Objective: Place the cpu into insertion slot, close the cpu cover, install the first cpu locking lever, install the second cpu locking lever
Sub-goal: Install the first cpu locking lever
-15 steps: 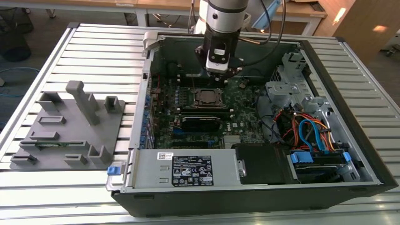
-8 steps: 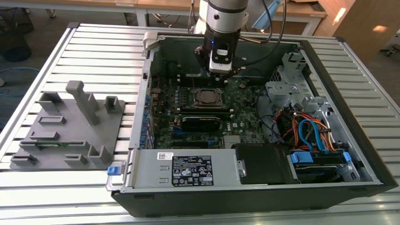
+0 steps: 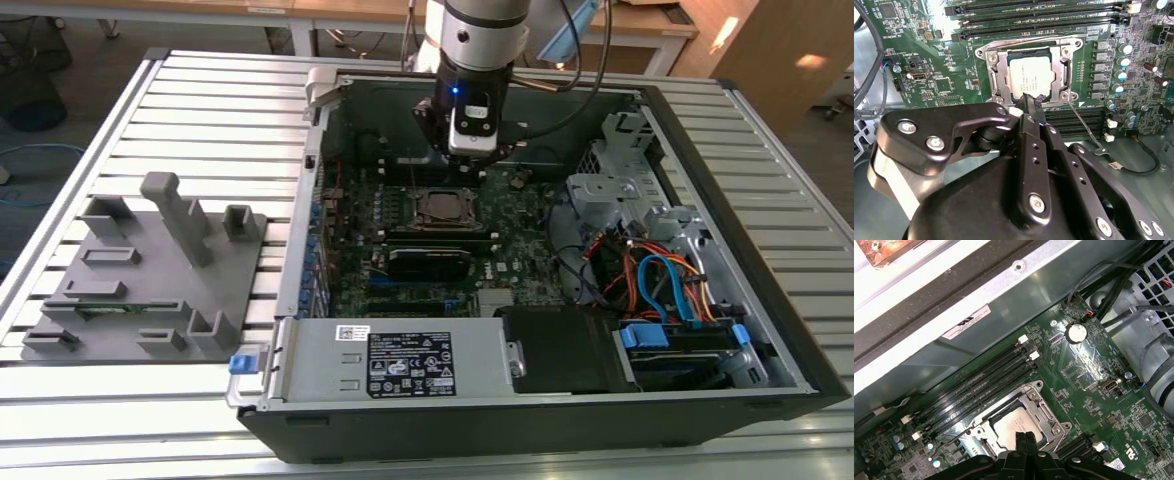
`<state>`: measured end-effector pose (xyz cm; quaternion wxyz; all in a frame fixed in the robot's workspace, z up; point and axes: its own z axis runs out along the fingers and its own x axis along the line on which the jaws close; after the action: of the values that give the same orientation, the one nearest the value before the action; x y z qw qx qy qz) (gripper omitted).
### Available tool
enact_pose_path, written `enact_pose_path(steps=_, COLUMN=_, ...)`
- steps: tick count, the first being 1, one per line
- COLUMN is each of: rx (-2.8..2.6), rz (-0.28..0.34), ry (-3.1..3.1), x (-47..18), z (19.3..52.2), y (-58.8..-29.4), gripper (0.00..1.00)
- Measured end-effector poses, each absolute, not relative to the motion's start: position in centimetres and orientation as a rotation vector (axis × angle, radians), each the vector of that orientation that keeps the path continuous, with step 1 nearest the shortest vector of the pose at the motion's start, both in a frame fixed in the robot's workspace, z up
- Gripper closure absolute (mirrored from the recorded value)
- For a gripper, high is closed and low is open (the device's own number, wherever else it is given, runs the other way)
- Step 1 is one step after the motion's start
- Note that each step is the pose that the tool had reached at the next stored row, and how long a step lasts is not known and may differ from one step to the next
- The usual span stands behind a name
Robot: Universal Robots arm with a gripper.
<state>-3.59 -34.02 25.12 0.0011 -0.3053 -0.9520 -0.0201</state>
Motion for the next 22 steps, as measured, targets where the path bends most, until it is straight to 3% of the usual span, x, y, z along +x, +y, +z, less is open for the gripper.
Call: enact_pose_path(steps=22, rx=-0.926, rz=-0.063, ry=-2.999, x=-3.59, z=25.11, y=-34.01, gripper=0.90)
